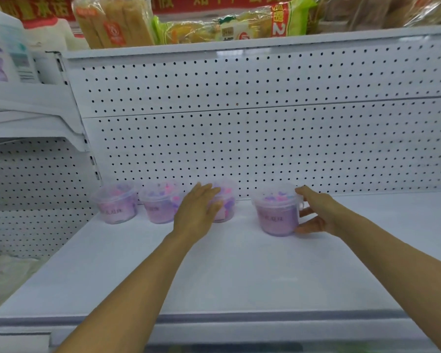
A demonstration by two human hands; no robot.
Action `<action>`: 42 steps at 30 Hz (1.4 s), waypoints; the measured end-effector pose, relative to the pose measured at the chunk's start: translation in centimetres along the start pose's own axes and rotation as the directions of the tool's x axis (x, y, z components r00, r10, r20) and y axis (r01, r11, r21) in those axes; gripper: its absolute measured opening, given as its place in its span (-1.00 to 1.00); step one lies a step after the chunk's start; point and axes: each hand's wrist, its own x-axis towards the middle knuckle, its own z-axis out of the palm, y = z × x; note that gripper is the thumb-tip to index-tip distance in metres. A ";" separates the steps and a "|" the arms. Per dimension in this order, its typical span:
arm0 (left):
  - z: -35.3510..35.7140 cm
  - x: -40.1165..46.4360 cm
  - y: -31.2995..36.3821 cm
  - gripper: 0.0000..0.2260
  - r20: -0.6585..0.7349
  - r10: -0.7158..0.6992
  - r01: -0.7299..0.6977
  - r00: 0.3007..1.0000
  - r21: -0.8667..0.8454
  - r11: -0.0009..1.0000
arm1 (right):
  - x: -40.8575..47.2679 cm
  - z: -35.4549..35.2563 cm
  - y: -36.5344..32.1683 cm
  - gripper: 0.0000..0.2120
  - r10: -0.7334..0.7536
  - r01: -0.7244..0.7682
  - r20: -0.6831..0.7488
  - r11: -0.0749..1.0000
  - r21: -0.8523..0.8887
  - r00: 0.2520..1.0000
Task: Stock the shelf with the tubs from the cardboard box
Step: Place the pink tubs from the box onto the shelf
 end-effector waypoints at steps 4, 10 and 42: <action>0.8 0.5 -0.2 -0.67 -0.051 -0.019 0.022 0.999 0.062 0.998 | 0.6 -0.2 -0.3 -0.46 -0.149 0.090 -0.126 0.919 -0.384 0.981; 1.4 1.1 0.8 -0.74 -0.177 -0.052 0.074 0.983 0.126 0.989 | -1.6 -0.4 1.8 -0.54 -0.680 0.532 0.151 0.396 -0.749 0.718; 3.6 -12.7 15.6 -0.33 0.012 0.268 -0.268 0.963 0.086 0.960 | -15.2 -8.7 12.5 -0.48 -0.804 0.346 -0.041 0.300 -0.889 0.593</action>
